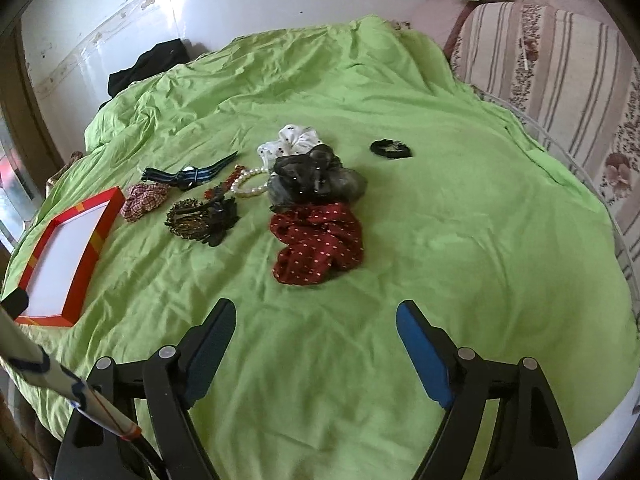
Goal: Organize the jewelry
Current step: 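Grasp the pink plaid scrunchie with the left tool while the right tool grasps the red polka-dot scrunchie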
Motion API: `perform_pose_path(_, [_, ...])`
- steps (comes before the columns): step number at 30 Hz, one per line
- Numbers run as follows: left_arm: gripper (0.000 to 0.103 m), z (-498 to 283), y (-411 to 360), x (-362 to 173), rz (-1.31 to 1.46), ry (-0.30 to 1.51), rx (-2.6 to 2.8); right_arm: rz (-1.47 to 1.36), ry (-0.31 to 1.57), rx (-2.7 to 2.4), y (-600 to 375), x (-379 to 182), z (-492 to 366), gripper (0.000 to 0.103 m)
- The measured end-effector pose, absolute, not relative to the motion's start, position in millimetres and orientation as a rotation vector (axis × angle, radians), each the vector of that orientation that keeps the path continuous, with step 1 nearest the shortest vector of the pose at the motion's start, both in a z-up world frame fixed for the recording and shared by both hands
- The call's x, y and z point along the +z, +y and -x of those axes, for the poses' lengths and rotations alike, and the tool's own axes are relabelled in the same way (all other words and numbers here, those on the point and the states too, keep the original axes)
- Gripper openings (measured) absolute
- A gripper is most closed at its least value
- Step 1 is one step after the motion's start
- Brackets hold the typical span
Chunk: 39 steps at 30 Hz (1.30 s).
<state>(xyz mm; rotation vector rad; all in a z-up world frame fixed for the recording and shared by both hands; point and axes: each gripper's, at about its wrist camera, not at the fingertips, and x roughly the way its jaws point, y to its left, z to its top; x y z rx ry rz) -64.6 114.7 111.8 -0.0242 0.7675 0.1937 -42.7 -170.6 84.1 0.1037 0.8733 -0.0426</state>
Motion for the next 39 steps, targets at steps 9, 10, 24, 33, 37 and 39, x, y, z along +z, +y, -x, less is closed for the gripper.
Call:
perform_pose_path(9, [0.103,10,115,102,0.004,0.824,0.128,-0.101,0.903,-0.051,-194,82,7,0.074])
perform_pose_path(10, [0.103,-1,117,102,0.01,0.833,0.111,-0.112,0.904,-0.057,-200,81,4,0.074])
perform_pose_path(24, [0.089,-136,135,66,0.138,0.966,0.053,-0.202,0.975,-0.013,-221,43,-35,0.074])
perform_pose_path(33, [0.085,-174,136,35,0.149,1.013,0.097,-0.198,0.983,0.002,-214,30,-49,0.074])
perform_pose_path(37, [0.074,-174,124,28,0.034,1.007,0.162,-0.172,0.979,-0.011,-210,28,-49,0.068])
perform_pose_path(39, [0.055,-173,121,28,-0.027,0.998,0.225,-0.157,0.977,-0.013,-207,29,-49,0.06])
